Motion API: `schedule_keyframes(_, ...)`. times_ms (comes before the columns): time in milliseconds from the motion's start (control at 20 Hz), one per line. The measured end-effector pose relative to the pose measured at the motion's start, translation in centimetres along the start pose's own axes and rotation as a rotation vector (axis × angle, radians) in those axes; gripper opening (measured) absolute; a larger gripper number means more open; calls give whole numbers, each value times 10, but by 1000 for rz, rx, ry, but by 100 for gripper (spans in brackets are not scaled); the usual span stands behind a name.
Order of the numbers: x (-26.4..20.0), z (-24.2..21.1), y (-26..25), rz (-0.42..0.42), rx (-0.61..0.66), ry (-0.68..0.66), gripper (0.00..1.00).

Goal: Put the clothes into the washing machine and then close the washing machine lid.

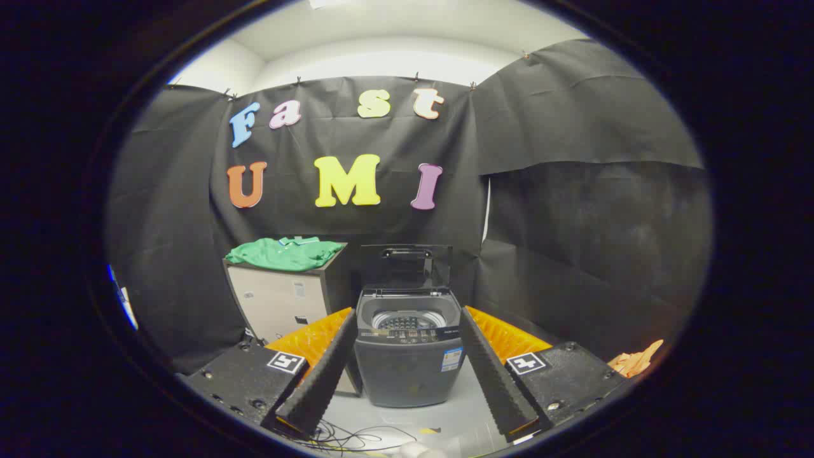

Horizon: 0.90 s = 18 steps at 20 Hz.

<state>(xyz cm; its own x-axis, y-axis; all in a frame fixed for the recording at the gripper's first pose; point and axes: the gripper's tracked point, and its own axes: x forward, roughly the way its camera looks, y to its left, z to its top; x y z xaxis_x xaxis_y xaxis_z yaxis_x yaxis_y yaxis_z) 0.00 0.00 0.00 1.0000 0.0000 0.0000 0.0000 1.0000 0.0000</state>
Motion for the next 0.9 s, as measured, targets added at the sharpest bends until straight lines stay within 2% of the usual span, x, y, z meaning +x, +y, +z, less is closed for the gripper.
schedule_keyframes(900,6,2,5,6,-12,19,100)
